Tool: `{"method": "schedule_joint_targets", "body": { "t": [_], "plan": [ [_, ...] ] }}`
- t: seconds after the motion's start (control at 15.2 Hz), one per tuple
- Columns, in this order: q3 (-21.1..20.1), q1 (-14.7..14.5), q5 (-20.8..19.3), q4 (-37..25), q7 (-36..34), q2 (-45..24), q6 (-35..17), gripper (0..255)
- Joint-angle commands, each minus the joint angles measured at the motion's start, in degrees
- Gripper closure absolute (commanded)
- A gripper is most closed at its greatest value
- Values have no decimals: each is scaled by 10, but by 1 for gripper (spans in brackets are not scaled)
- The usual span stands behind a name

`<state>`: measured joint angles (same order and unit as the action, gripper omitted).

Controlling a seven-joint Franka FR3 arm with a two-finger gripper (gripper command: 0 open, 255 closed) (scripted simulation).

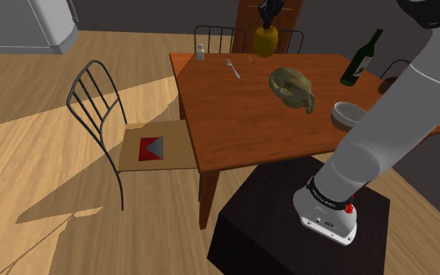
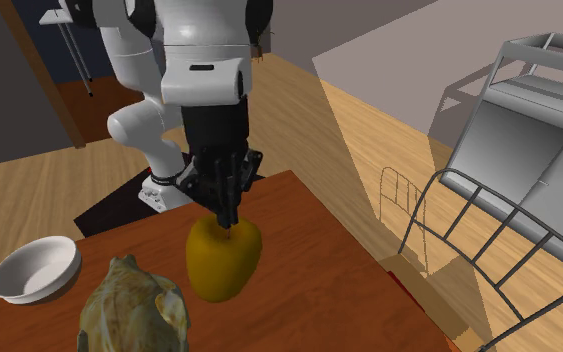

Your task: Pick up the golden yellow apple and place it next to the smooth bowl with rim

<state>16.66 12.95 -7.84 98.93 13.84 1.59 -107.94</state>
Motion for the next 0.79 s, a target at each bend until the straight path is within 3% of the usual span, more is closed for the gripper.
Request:
{"method": "schedule_joint_targets", "body": {
  "t": [0.0, 0.73],
  "plan": [
    [11, 11, -2, 23, 22, 19, -7, 255],
    [89, 72, -2, 77, 160, 72, -27, 255]
  ]
}}
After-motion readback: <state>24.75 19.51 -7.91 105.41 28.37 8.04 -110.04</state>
